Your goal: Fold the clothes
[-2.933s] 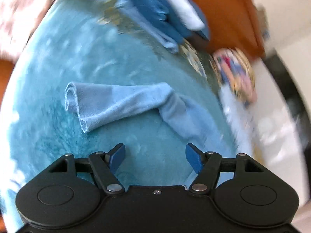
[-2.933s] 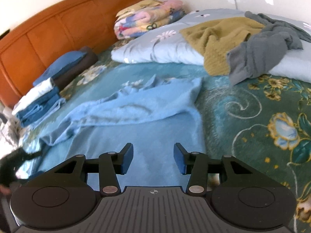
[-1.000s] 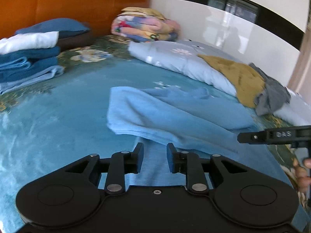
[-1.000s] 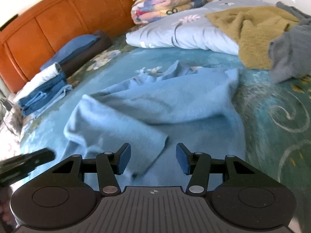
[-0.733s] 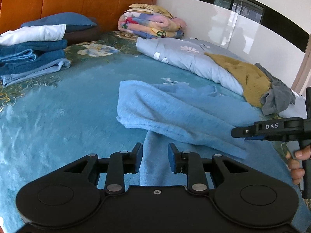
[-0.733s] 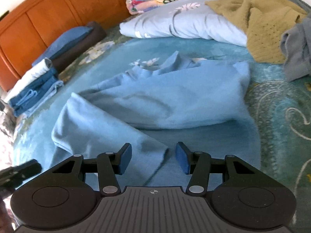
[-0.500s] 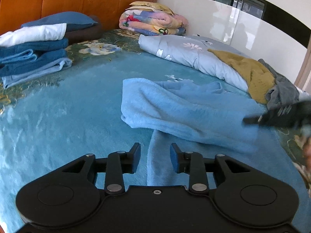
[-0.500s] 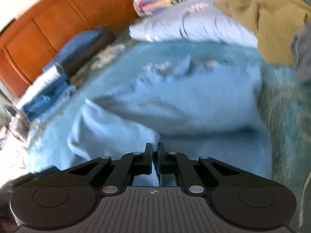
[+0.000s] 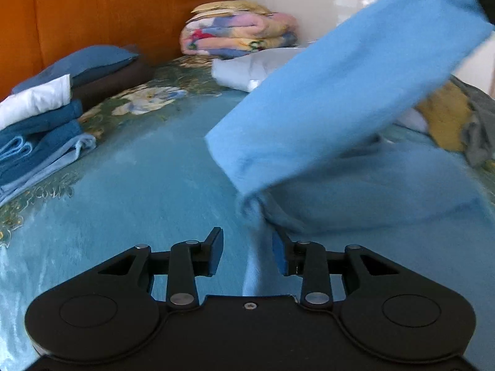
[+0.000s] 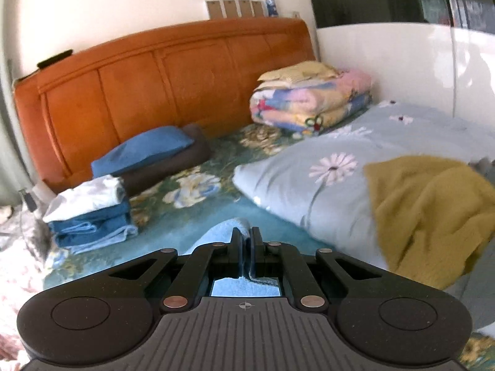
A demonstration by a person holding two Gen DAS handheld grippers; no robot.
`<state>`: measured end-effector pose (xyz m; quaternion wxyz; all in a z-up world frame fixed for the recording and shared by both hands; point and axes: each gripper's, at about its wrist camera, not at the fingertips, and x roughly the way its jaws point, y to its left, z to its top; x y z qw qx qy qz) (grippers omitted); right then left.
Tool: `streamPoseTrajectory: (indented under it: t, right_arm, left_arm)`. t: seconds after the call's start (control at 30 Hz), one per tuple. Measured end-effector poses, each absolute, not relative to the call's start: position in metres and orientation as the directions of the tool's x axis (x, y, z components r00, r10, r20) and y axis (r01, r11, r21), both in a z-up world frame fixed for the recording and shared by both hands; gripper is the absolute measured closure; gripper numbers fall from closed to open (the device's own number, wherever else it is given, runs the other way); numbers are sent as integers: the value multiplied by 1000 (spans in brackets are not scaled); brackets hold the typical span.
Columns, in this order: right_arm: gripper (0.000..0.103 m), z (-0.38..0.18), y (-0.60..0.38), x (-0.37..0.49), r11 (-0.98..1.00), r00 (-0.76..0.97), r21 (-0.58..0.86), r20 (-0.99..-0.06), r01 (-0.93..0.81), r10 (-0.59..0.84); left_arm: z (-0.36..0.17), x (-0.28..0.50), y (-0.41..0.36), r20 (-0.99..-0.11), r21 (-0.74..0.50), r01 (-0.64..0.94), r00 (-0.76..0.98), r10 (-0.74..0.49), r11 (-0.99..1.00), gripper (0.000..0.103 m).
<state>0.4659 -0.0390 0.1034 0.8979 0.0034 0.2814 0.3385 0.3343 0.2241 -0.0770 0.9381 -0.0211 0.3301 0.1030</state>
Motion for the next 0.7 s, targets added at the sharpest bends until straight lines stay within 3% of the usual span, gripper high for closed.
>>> streamPoseTrajectory:
  t: [0.23,0.43,0.7]
  right_arm:
    - [100,48,-55,488,827,590,204,-614,-524,525]
    - [100,-37,-63,514,887,520,223,-742,-404,423]
    - [100,-79,-63,520,914,478,210,-798,-348,366]
  left_arm:
    - [-82,333,243,-617,-53,-378,740,267,924,63]
    - [-88,330,255,-636,-84,-386,730,249,919,58]
    - [-95,331,259,-647,-76,-383,721,247,921,52]
